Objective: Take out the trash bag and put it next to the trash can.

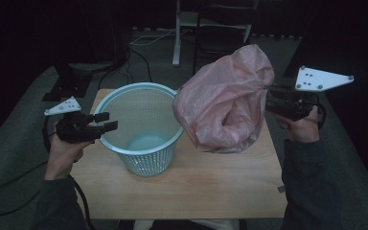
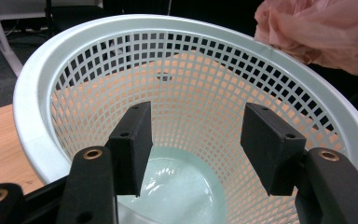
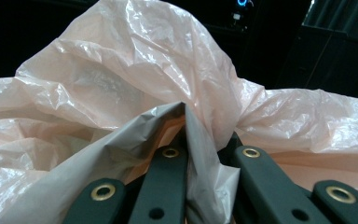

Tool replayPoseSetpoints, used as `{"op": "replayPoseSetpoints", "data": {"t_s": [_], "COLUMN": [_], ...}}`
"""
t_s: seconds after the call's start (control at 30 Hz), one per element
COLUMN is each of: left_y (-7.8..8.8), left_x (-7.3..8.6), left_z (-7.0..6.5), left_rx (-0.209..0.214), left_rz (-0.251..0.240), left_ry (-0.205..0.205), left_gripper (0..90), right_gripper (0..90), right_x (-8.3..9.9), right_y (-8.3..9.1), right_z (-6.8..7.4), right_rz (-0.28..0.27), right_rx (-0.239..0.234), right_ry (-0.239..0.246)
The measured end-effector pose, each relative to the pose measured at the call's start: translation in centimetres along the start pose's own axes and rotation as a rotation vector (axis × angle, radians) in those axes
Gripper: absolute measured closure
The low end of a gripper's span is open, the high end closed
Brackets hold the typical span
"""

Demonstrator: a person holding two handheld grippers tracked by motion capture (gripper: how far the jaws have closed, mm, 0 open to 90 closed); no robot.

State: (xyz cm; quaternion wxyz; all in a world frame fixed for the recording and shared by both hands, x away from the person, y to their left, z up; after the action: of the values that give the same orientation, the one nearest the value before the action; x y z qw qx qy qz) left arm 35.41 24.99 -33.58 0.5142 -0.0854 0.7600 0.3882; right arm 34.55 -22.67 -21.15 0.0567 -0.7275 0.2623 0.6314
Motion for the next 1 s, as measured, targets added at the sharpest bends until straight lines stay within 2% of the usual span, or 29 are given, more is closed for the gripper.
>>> {"op": "replayPoseSetpoints", "data": {"t_s": [0.43, 1.0], "left_y": [-0.1, -0.1], "left_x": [0.1, 0.2], "left_z": [0.1, 0.2], "left_rx": [0.001, 0.0], "left_rz": [0.004, 0.007], "left_ry": [0.003, 0.003], "left_gripper": [43.5, 43.5], "right_gripper": [86.7, 86.5], "right_x": [2.1, 5.4], "right_y": [0.5, -0.2], "right_z": [-0.3, -0.6], "right_rz": [0.043, 0.108], "right_rx": [0.012, 0.007], "right_ry": [-0.023, -0.066]}}
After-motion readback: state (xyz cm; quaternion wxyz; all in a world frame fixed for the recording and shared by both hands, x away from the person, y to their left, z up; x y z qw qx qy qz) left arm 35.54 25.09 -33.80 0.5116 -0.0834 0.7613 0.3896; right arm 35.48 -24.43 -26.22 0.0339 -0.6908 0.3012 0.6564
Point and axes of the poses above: each handheld gripper's, and its own axes: y roughly backward along the jaws, x roughly out of its underside, z roughly to its left, the point moved 4 cm from there along -y, roughly forward along the jaws, and after that the axes turned 6 degrees about z, right-handed, at the moved point
